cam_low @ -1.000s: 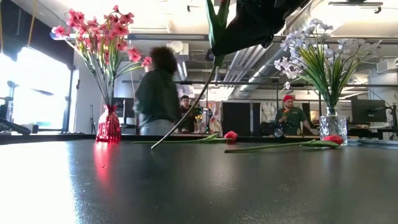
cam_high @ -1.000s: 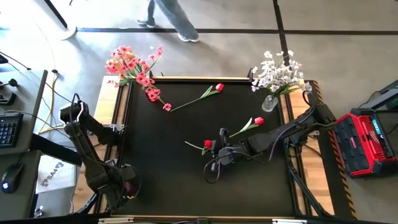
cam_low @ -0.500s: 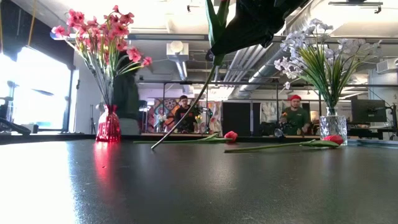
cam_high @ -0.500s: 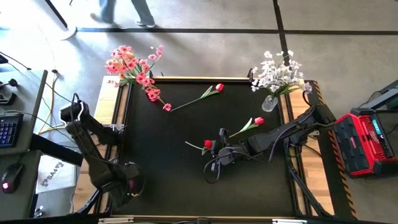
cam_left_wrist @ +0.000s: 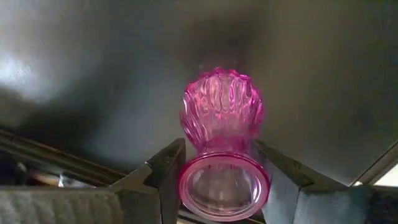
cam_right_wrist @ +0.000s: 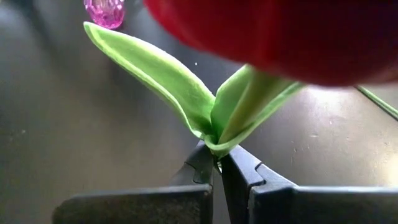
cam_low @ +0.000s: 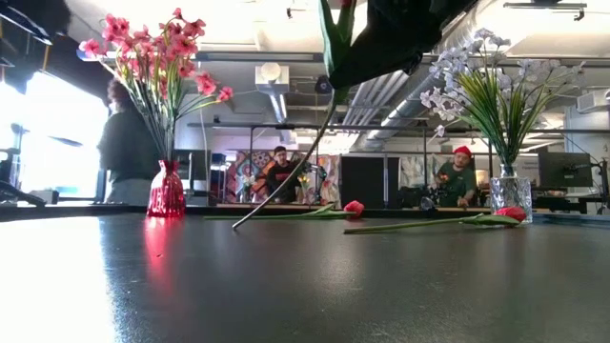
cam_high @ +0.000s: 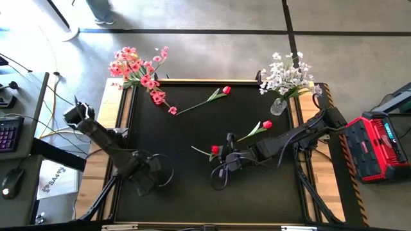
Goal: Sort flowers into vase by color
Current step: Put the center red flower into the violet vase
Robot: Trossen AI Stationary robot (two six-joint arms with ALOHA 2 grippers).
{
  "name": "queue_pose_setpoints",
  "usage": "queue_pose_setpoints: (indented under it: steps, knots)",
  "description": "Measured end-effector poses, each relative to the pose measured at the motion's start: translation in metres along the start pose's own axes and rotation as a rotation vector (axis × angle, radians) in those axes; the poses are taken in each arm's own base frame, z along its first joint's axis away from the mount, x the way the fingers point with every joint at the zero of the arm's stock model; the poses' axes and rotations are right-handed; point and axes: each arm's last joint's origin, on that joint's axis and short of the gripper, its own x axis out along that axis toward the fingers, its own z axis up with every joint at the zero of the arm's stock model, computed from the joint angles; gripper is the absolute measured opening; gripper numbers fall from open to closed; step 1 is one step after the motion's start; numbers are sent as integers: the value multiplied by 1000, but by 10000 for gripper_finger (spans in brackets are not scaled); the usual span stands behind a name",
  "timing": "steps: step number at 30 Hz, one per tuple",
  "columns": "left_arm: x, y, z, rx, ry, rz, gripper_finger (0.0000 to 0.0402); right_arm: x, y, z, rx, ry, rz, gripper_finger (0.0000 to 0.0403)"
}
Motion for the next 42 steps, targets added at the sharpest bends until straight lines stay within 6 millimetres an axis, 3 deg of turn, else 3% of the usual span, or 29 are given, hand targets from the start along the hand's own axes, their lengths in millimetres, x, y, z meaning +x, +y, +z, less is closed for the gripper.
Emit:
queue_pose_setpoints:
  steps: [5, 18, 30, 33, 38, 42]
  knots:
    - [-6, 1, 8, 20, -4, -22, 152, -1, 1, -3, -11, 21, -3, 0]
    - [-7, -3, 3, -5, -78, 5, 157, -3, 5, -4, -21, 20, 6, 0]
    - [-8, -2, 5, -52, -90, 5, 228, -11, 18, -9, -25, 2, 4, 0]
    - [-8, -2, 5, -52, -91, 3, 236, -15, 21, -8, -23, -60, -80, 0]
    - [-23, 7, -1, -46, -157, -25, 235, -37, 22, 0, -6, -149, -131, 0]
    - [-42, 21, -7, -67, -273, -67, 235, -43, 20, 5, 12, -176, -122, 0]
